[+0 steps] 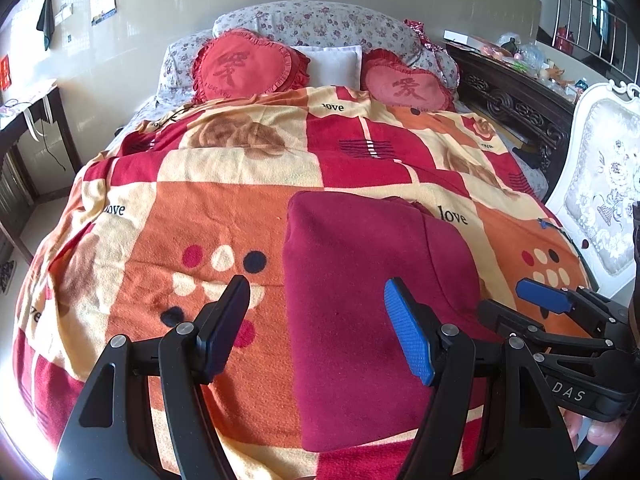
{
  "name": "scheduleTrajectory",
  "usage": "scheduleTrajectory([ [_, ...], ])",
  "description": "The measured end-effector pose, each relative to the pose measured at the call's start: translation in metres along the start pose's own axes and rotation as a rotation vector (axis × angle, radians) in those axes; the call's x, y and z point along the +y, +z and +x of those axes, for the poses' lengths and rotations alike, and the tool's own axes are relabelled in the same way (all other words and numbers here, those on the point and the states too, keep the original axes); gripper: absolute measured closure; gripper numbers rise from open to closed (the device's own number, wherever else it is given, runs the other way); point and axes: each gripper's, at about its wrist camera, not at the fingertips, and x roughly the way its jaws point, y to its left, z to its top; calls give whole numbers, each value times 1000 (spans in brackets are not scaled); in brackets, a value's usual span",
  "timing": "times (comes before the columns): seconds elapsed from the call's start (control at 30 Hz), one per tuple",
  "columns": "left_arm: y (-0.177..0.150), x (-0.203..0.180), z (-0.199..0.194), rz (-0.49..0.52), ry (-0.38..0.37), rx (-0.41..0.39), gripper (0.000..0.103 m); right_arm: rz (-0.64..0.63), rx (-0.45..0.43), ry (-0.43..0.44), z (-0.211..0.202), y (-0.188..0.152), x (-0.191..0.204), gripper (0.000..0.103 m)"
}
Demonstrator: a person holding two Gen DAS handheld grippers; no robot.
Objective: Fold small clothes
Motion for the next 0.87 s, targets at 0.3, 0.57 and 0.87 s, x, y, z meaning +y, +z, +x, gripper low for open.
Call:
scheduleTrajectory([
  [0.3, 0, -2, 4, 11, -1, 9, 33, 0, 12, 1, 5, -1, 0, 38],
  [0.57, 0, -7, 7, 53, 12, -4, 33, 8, 25, 2, 8, -2, -3, 38],
  [0.87, -2, -4, 9, 72, 26, -16, 33, 8, 31, 4, 11, -2, -3, 38],
])
